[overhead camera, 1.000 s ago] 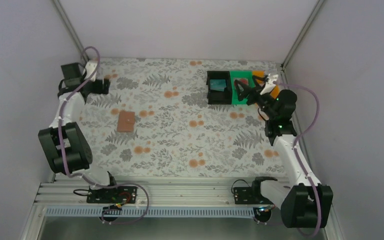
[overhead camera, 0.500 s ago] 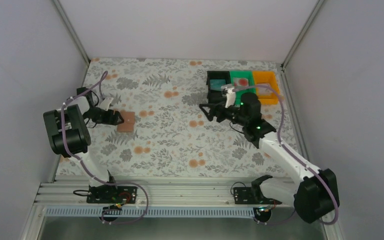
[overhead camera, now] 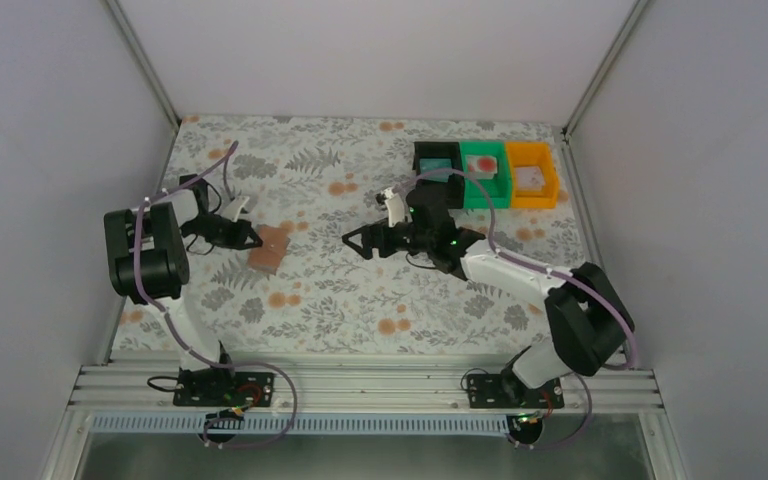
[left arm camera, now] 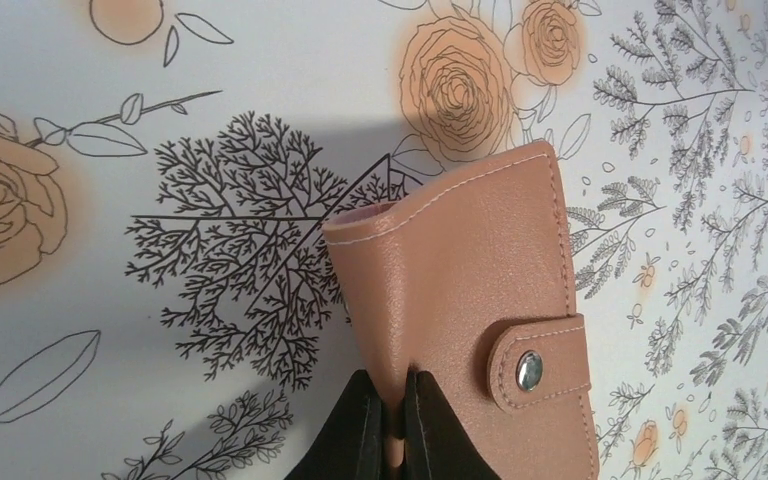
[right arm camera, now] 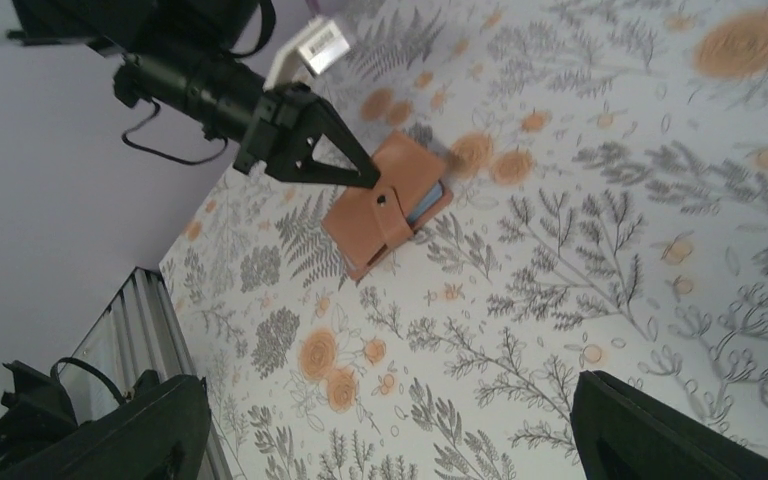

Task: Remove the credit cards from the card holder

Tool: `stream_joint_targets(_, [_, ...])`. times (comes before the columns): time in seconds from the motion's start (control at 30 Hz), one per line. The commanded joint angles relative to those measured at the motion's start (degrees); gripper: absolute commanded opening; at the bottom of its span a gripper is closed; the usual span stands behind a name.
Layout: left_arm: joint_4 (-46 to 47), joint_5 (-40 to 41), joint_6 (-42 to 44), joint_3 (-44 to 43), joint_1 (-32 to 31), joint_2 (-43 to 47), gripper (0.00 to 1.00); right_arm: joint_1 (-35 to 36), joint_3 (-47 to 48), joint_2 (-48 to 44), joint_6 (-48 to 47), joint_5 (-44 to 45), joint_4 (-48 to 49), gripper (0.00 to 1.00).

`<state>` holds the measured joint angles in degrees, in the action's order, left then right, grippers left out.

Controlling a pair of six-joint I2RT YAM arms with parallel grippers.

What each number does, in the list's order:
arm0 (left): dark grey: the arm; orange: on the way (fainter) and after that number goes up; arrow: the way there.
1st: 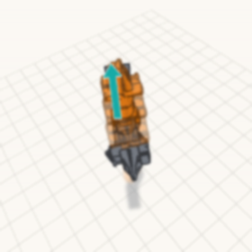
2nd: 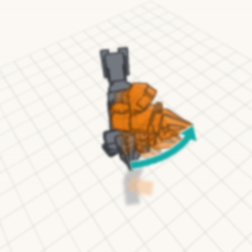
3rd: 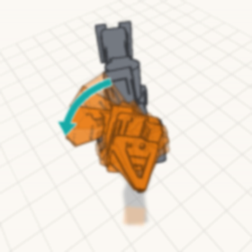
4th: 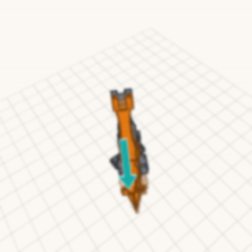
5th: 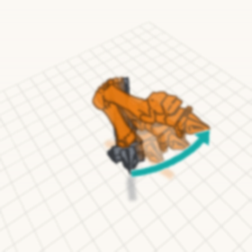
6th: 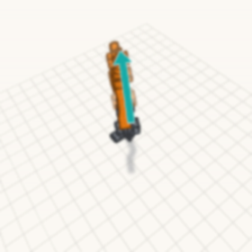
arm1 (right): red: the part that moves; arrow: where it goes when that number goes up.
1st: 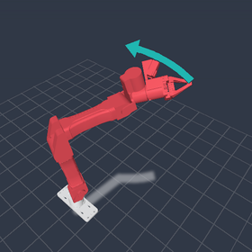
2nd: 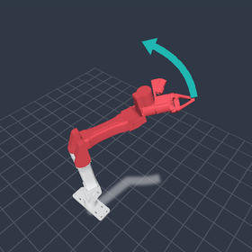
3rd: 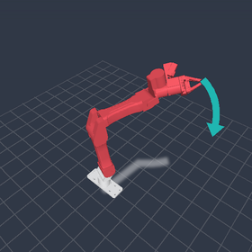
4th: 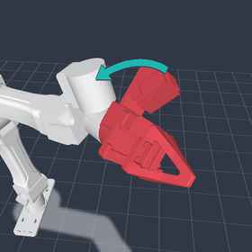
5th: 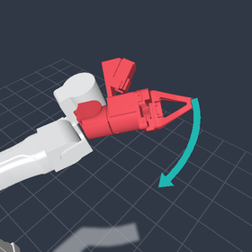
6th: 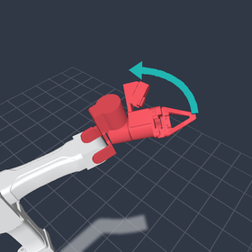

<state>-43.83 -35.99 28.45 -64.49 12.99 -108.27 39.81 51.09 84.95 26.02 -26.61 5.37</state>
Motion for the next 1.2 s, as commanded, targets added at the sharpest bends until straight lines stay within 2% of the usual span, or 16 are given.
stream_joint_targets(0.0, [-0.14, -4.02, 1.22, 1.1, -0.46, 0.45, 0.02, 1.36, 1.8, 2.57, 2.83, -2.74, 2.91, 0.91])
stream_joint_targets(0.2, [0.24, -9.24, 2.65, 0.44, -2.82, 11.04, 0.02, 1.5, 2.71, 3.12, 2.48, -7.24, 5.04, 0.92])
stream_joint_targets(0.33, [-2.17, -14.75, 2.3, -3.95, -5.3, 18.2, 0.02, 1.5, 4.57, 1.24, 1.49, -9.16, 7.07, 1.0])
stream_joint_targets(0.63, [-9.94, -22.86, 2.99, -15.31, -13.98, 26.86, 0.02, 1.41, 11.69, -0.01, 1.47, -11.35, 12.4, 1.0])
stream_joint_targets(0.9, [-13.53, -26.79, 7.17, -16.37, -17.88, 33.62, 0.02, 1.44, 14.24, 1.93, 2.72, -13.21, 14.02, 0.97])
stream_joint_targets(1.0, [-14.14, -27.69, 8.97, -15.65, -18.23, 35.4, 0.02, 1.41, 14.43, 1.4, 2.05, -14.39, 14.23, 0.84])
stream_joint_targets(1.17, [-15.1, -28.8, 10.13, -15.13, -18.36, 36.05, 0.02, 1.43, 14.34, 0.53, 0.55, -15.93, 13.51, 0.39])
